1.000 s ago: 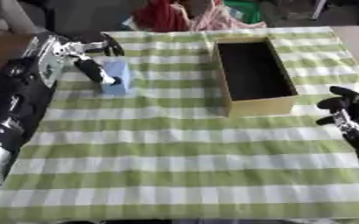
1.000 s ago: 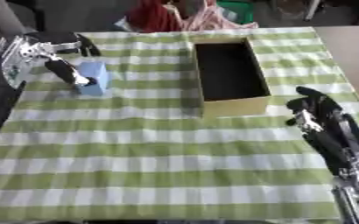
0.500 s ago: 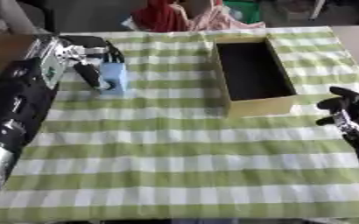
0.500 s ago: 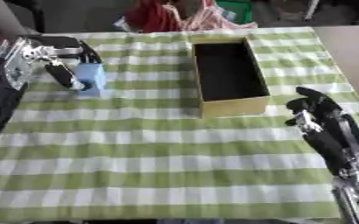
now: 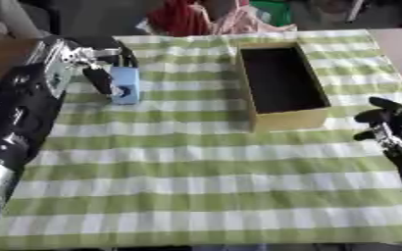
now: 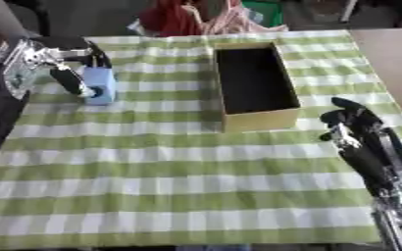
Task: Pick up objects on the table and place them in the box.
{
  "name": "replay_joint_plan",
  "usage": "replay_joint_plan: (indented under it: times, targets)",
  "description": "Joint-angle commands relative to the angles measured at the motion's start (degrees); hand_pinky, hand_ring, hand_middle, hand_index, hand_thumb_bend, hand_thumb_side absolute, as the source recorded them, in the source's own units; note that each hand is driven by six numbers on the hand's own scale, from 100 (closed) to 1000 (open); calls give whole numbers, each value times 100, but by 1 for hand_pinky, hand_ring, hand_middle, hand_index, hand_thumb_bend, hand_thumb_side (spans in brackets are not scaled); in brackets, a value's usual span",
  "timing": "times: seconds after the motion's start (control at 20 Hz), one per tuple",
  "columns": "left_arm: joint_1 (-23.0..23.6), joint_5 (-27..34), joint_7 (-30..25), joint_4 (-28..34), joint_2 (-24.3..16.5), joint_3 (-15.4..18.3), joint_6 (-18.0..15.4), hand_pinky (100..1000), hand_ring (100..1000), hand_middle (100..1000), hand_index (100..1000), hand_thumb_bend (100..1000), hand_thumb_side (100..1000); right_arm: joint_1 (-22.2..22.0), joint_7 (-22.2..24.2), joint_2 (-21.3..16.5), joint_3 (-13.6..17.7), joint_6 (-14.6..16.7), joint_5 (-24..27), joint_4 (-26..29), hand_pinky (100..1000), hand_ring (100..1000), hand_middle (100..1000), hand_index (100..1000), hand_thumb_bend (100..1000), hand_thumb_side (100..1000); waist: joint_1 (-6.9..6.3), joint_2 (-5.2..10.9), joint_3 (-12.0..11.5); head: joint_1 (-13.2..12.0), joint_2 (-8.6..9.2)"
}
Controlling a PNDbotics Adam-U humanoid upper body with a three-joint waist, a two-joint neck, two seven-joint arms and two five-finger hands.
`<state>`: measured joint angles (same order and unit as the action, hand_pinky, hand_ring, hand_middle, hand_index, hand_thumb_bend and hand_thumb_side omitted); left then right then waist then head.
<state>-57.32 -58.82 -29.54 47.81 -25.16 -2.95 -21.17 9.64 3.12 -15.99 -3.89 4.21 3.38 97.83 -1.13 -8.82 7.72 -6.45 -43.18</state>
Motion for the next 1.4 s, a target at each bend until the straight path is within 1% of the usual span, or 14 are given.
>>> replay_joint_plan:
  times: [0.05, 0.1, 0.15, 0.2, 0.45, 0.65, 0.75, 1.0, 1.2, 1.4]
  targets:
    - [-226, 233, 362, 480, -128, -14, 52, 699, 494, 370, 785, 100, 169, 67, 16, -76, 39, 20, -9, 61, 586, 768, 631, 858, 100, 500, 8, 96, -9, 0, 47]
    - [-249, 309, 478, 616, -108, -57, 64, 697, 493, 367, 785, 100, 166, 68, 21, -75, 34, 20, -8, 61, 586, 768, 631, 858, 100, 500, 9, 101, -10, -5, 48]
    - [-277, 383, 576, 747, -73, -116, 59, 696, 494, 367, 785, 100, 332, 69, 28, -74, 27, 20, -6, 60, 586, 768, 631, 858, 100, 493, 10, 107, -9, -16, 50]
    - [-299, 446, 651, 858, -34, -179, 52, 696, 494, 368, 786, 100, 163, 70, 35, -72, 22, 19, -5, 59, 586, 768, 631, 858, 100, 500, 9, 112, -8, -25, 51]
    - [-426, 587, 926, 1264, 347, -542, -41, 694, 497, 374, 784, 113, 151, 83, 78, -58, -20, 14, 7, 50, 586, 768, 631, 858, 100, 501, 6, 142, 27, -92, 56]
    - [-488, 592, 1160, 1313, 746, -753, -119, 688, 498, 373, 783, 123, 145, 97, 119, -41, -56, 10, 21, 42, 586, 768, 631, 857, 100, 503, -6, 168, 74, -133, 72]
    - [-482, 518, 1395, 1255, 990, -840, -143, 685, 500, 375, 783, 122, 142, 103, 145, -31, -86, 4, 29, 35, 586, 768, 631, 857, 100, 506, -13, 182, 90, -137, 90]
    - [-364, 314, 2227, 975, 1519, -981, -212, 680, 513, 386, 784, 110, 133, 170, 232, 10, -168, -3, 53, 27, 586, 768, 631, 857, 100, 508, -14, 181, 160, -171, 139]
    - [-277, 121, 2685, 687, 1788, -989, -294, 677, 526, 396, 785, 108, 129, 205, 293, 33, -228, -11, 66, 16, 586, 769, 631, 856, 100, 511, -15, 157, 239, -199, 166]
    - [-216, 15, 3009, 555, 1969, -1026, -458, 675, 532, 400, 786, 155, 114, 243, 358, 52, -278, -18, 75, 12, 586, 769, 631, 855, 100, 513, -17, 133, 294, -186, 193]
